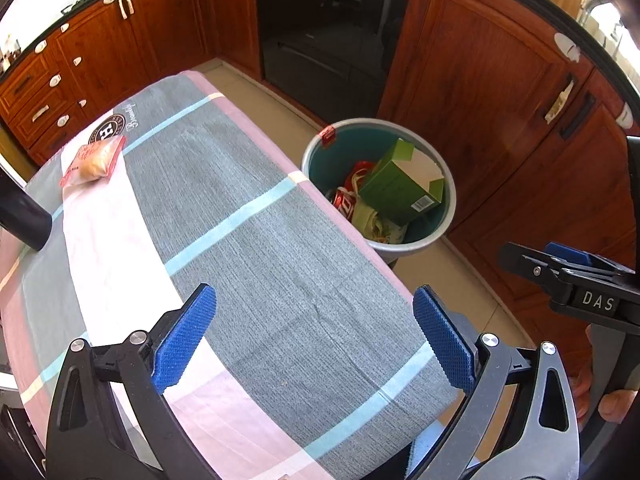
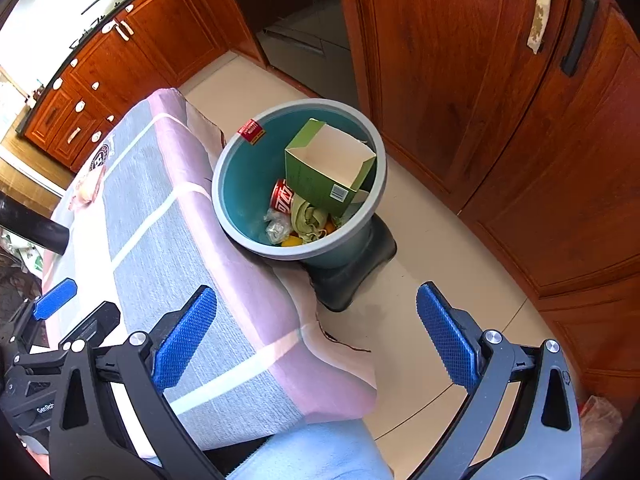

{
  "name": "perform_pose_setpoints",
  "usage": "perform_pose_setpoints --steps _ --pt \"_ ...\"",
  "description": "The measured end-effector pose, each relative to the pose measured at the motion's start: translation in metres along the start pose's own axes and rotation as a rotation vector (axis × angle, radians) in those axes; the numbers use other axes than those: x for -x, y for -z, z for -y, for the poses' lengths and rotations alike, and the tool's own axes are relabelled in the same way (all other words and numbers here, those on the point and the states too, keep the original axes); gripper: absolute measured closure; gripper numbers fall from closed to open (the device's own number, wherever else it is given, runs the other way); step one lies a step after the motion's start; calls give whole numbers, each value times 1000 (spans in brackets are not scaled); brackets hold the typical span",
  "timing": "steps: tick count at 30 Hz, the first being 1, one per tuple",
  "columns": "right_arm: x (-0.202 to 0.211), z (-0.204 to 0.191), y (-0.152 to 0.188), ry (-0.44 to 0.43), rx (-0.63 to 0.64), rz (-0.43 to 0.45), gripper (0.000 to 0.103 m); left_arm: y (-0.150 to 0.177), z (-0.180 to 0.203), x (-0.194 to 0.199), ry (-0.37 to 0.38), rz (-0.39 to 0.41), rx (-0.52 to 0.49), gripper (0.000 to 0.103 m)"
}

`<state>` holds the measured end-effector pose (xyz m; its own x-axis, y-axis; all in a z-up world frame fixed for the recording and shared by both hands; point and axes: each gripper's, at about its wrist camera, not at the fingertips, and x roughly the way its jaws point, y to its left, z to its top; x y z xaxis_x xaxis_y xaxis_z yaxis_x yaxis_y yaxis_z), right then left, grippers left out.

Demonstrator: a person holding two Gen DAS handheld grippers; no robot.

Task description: Collect trash

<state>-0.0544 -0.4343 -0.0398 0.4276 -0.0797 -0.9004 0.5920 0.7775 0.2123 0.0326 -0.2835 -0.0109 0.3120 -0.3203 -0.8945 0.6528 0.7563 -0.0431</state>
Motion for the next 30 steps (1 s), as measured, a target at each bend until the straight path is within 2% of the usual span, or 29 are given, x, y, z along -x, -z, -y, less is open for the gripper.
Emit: perform_pose_setpoints --steps 8,30 --pt "-9 3 16 26 14 10 7 13 0 -5 -28 -4 -7 4" --pt "-28 -5 13 47 36 -17 7 10 -7 -18 -24 -36 8 4"
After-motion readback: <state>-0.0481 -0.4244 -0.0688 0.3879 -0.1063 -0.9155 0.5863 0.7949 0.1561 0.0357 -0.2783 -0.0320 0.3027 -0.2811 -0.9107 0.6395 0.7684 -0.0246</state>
